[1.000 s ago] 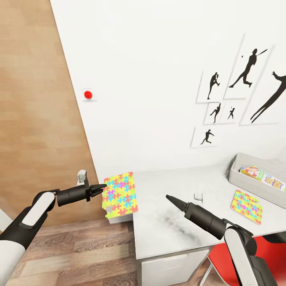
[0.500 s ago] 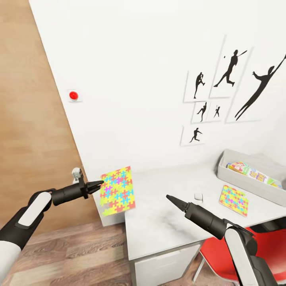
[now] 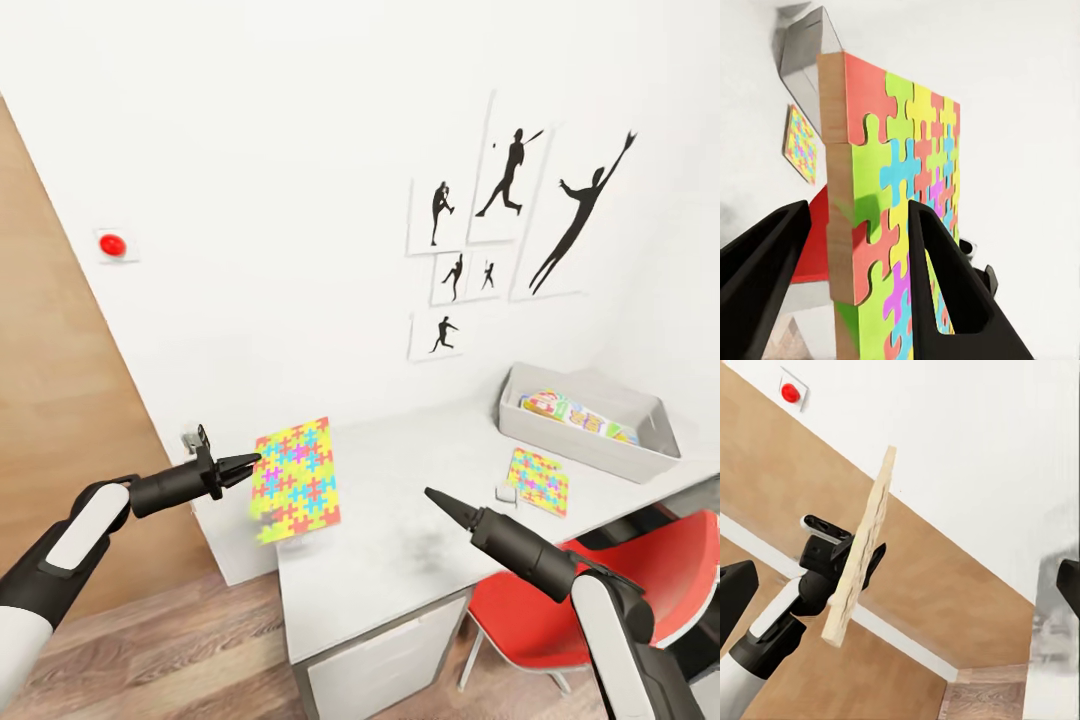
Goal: Put all the toys in the child's room - the three board games (two on the bed and one on the table), the two jigsaw puzzles on the table, and the tennis ball on the table - inside the toy box on the table in the child's room.
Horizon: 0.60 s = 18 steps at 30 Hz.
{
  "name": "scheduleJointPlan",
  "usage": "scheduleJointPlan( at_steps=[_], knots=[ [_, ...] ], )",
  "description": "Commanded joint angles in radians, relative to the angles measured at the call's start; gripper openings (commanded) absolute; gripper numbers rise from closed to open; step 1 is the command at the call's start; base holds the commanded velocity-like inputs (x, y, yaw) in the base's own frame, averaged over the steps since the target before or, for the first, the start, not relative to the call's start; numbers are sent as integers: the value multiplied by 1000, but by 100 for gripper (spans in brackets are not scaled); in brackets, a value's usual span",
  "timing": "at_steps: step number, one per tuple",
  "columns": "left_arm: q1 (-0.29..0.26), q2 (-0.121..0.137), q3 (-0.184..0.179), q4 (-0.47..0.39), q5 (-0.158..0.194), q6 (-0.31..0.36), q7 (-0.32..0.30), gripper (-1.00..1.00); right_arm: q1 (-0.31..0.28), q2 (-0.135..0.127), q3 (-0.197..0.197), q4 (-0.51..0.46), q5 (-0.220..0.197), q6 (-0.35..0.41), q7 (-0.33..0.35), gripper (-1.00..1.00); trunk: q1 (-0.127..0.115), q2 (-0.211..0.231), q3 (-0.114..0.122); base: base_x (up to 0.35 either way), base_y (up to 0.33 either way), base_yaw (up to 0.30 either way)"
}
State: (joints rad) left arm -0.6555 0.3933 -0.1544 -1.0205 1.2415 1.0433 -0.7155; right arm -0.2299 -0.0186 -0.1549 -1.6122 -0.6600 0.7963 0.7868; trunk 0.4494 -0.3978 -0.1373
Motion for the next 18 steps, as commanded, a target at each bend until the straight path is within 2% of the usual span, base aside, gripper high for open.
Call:
scheduleJointPlan(
  at_steps=[1,8,18],
  knots=[
    [-1,1,-2,0,1,3,-5,-100,-1,0,-5,0,-2,6,2,100,1,-2,-2,0,0,-279],
    [-1,1,-5,0,1,3,-5,-100,-2,0,-21,0,-3,7,2,100,1,-2,-2,0,0,-279],
    [-1,1,-5,0,1,3,-7,-100,-2,-1,-24,0,-3,8,2,100,1,-2,-2,0,0,-279]
  ],
)
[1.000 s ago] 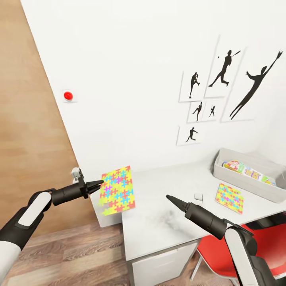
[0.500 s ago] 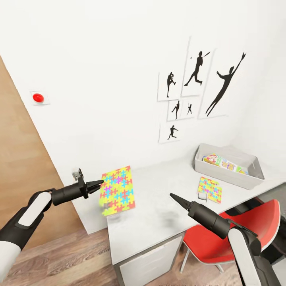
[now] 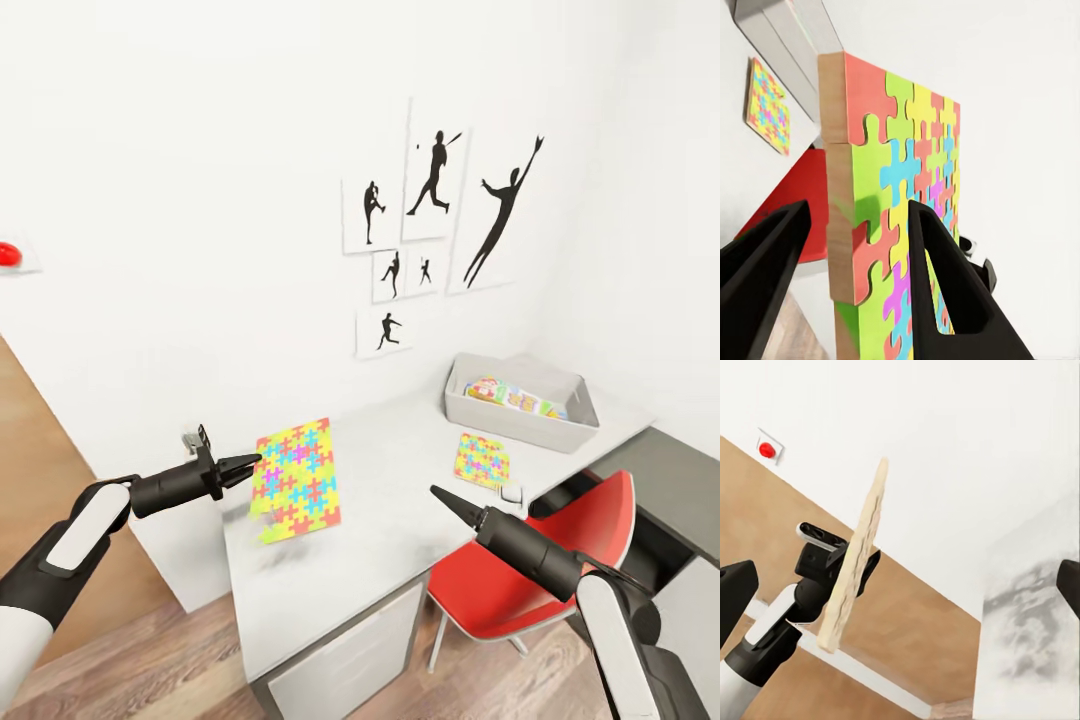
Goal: Put all the toys in the child's room - the three board games (two on the bed and one on the table), the two jigsaw puzzles on the table, and the tennis ball on the table - inside the toy box on the table in the child's room.
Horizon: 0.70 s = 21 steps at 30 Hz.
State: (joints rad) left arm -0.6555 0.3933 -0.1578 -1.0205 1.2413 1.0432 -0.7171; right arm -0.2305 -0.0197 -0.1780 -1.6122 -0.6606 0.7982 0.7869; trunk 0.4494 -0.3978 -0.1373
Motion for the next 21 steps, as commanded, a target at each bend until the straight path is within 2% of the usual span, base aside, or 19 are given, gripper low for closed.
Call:
scheduleJointPlan(
  at_steps=[1,9,14,17,21],
  knots=[
    [-1,1,-2,0,1,3,-5,-100,-1,0,-1,0,-2,6,2,100,1,-2,-2,0,0,-279],
    [-1,1,-2,0,1,3,-5,-100,-1,0,-60,0,-4,8,20,100,1,-2,-2,0,0,-279],
    [-1,1,-2,0,0,3,-5,-100,0,0,-125,1,3,12,80,100,1,-2,-2,0,0,-279],
    [-1,1,-2,1,0,3,-5,-100,0,-1,-157,2,6,15,90,100,1,-2,-2,0,0,-279],
    [-1,1,-2,2,0,3,-5,-100,-2,-8,-218,3,0,20,97,100,1,-2,-2,0,0,-279]
  ],
)
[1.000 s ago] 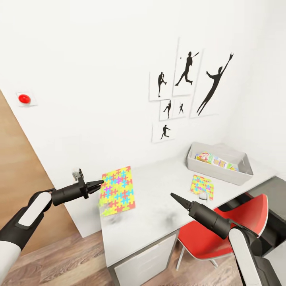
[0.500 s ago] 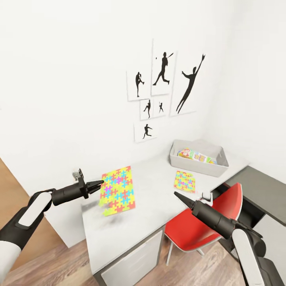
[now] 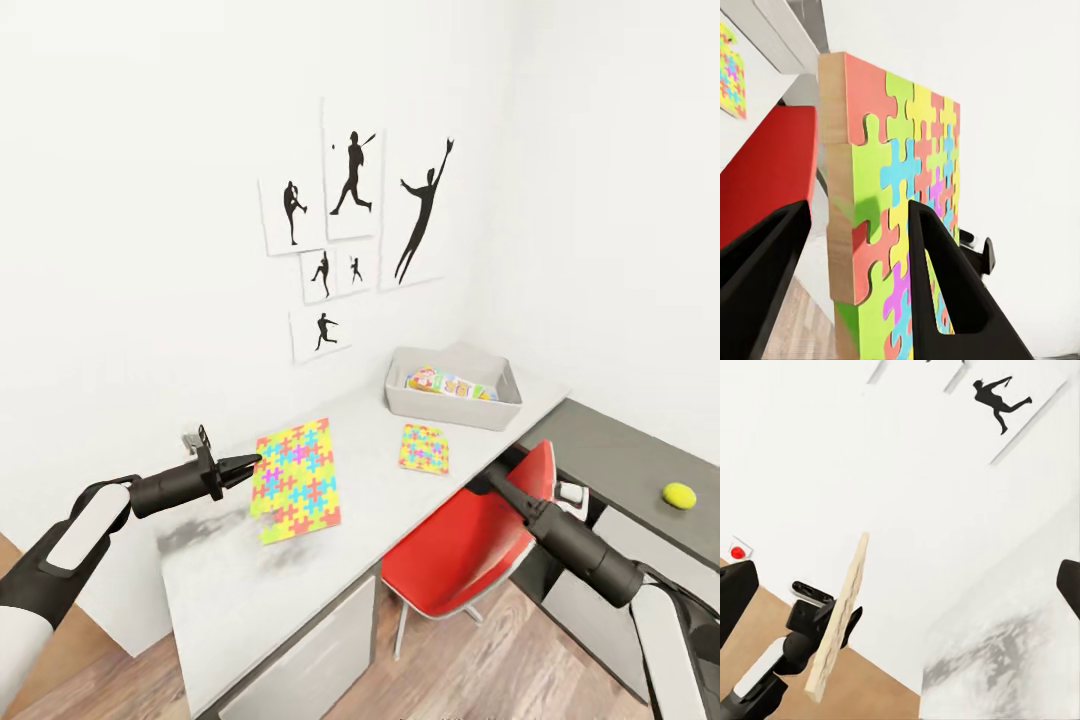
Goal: Put all the toys in the child's room - the three board games (two on the bed and one on the table), the two jigsaw puzzles on the table, and the tennis ball on the table - inside the toy box on the table in the child's room.
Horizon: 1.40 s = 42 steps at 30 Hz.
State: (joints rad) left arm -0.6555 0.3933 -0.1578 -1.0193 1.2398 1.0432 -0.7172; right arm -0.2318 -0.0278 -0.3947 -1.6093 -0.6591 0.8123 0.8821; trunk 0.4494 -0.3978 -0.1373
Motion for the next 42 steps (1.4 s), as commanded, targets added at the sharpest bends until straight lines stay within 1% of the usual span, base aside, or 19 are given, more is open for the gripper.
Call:
scheduleJointPlan(
  at_steps=[1,3,4,5,7,8,9,11,15,21,25,42],
  knots=[
    [-1,1,-2,0,1,3,-5,-100,-2,-5,-9,0,-3,6,3,100,1,-2,-2,0,0,-279],
    [-1,1,-2,1,0,3,-5,-100,-2,-50,-39,1,-7,8,38,100,1,-2,-2,0,0,-279],
    [-1,1,-1,1,-1,3,-5,-100,-2,-85,-80,8,-8,9,88,100,1,-2,-2,0,0,-279],
    [-1,1,-1,1,-1,3,-5,-100,-2,-104,-112,19,-9,11,125,100,1,-2,-2,0,0,-279],
    [0,1,0,1,-1,2,-5,-100,-1,-124,-179,59,-8,21,184,100,1,-2,-2,0,0,-279],
    [0,1,0,1,-1,2,-5,-100,-1,-130,-203,79,-9,25,201,100,1,-2,-2,0,0,-279],
    [0,1,0,1,-1,1,-5,-100,-1,-133,-218,94,-9,27,211,100,1,-2,-2,0,0,-279],
    [0,1,0,1,-2,0,-4,-100,-1,-136,-232,107,-9,29,220,100,1,-2,-2,0,0,-279],
    [1,-1,-1,1,-1,-3,-4,-100,-1,-138,-245,120,-7,30,227,100,1,-2,-2,0,0,-279],
    [2,-2,1,1,-2,-7,-4,-100,-1,-130,-246,127,0,29,225,100,1,-2,-2,0,0,-259],
    [2,-2,3,1,-2,-9,-4,-100,-1,-128,-247,127,0,28,225,100,1,-2,-2,0,-45,-142],
    [2,-4,3,1,-2,-11,2,-100,-1,-124,-241,125,6,21,225,100,1,-2,-2,22,-262,-10]
  ],
)
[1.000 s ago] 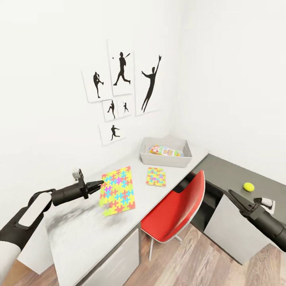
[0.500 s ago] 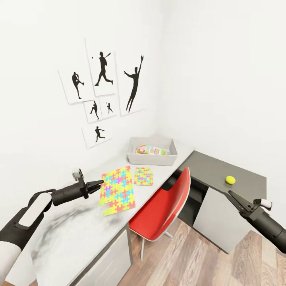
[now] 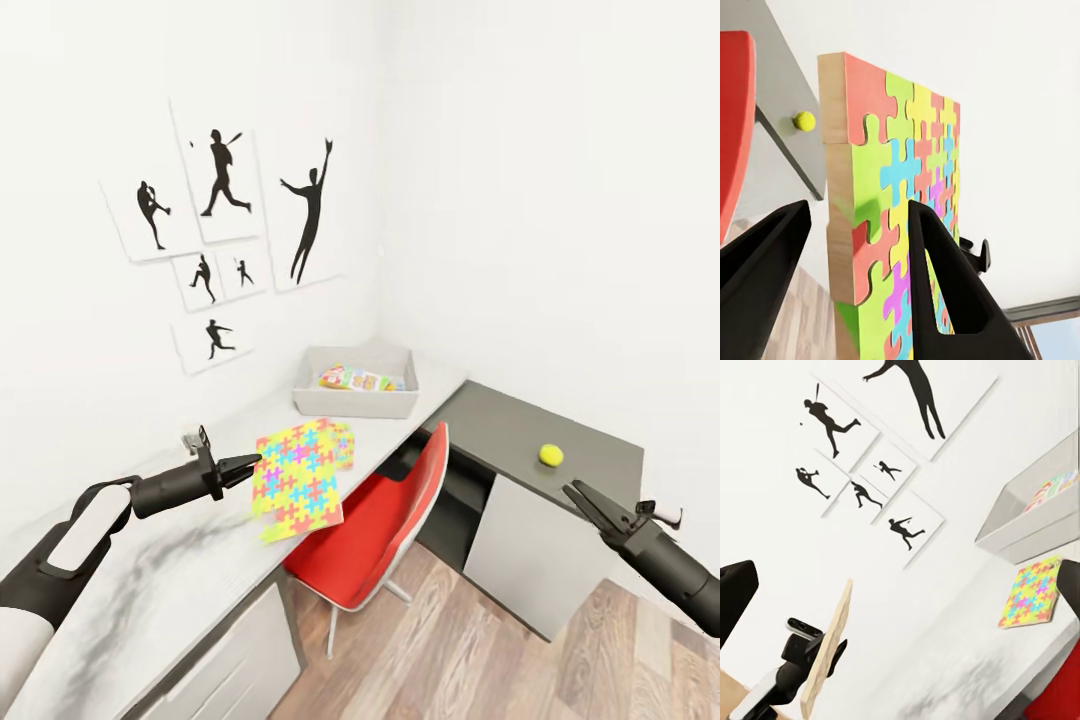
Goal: Put all the toys in the child's room - the three board games (two on the bed and one on the table), the two jigsaw puzzles on the table, and the tennis ball on the table - inside the toy box on the table in the child's room.
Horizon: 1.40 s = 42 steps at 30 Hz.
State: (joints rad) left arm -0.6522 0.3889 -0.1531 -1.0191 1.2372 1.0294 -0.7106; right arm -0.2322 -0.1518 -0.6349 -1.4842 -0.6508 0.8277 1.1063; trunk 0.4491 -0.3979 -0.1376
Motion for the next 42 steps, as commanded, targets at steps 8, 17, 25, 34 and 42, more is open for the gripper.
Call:
scheduleJointPlan(
  at_steps=[8,17,25,34,42],
  knots=[
    [-1,0,-2,1,1,3,-7,-100,-1,0,-1,-7,-3,5,1,100,1,-2,-2,215,-97,0],
    [-1,1,-2,1,1,2,-9,-100,-1,1,2,-11,-2,3,0,100,1,-2,-2,207,-120,46],
    [-1,1,-2,1,1,2,-9,-100,-1,1,3,-11,-3,2,1,100,1,-2,-2,167,-216,257],
    [-1,1,-2,1,1,2,-9,-100,-1,0,3,-9,-3,4,1,100,1,-2,-2,126,-270,282],
    [-1,1,-2,1,1,2,-9,-100,-1,0,2,-4,-3,4,2,100,1,-2,-2,97,-279,185]
  ],
)
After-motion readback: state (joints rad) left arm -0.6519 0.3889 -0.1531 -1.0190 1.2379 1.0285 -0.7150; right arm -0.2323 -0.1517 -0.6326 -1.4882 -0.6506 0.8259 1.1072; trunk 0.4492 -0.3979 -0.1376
